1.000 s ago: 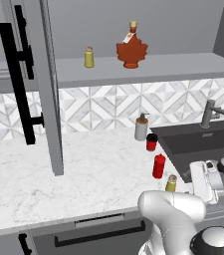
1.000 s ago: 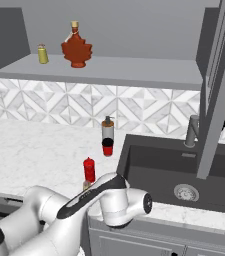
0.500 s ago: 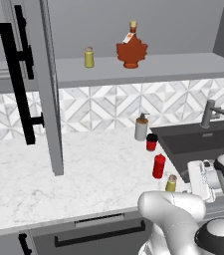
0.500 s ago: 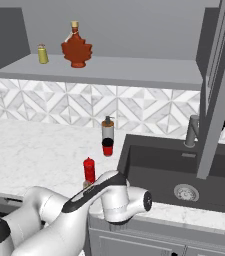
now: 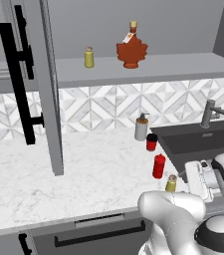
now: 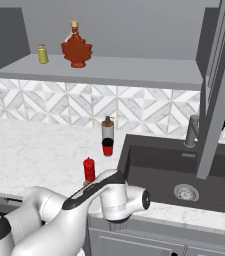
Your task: Put the shaker and condiment bottle from the counter next to their counterparts in the cabinet.
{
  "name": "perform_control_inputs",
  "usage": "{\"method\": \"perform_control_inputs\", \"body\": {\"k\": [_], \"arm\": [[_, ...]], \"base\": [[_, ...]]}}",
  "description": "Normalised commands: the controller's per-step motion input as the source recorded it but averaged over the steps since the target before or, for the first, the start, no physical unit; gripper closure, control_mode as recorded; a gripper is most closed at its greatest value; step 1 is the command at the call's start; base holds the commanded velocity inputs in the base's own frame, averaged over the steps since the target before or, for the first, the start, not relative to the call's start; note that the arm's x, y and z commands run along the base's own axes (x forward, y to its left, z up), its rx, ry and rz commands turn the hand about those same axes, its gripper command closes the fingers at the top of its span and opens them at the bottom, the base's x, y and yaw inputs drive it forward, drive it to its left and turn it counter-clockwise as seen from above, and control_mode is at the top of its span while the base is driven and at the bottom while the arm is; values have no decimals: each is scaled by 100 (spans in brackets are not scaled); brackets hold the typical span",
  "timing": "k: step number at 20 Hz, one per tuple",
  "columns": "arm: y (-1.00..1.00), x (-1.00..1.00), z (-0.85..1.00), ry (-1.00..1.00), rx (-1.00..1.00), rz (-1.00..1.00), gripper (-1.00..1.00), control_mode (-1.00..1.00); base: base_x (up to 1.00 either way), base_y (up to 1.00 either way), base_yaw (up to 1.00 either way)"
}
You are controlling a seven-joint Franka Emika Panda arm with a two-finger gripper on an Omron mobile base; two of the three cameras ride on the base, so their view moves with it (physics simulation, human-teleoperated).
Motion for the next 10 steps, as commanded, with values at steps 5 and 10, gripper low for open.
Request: {"method": "perform_control_inputs", "body": {"k": [5,10], "arm": [[16,0,0,3,0,0,-100,-100],[10,0,0,3,0,0,-100,-100]], "base": [[0,0,0],[0,0,0]]}}
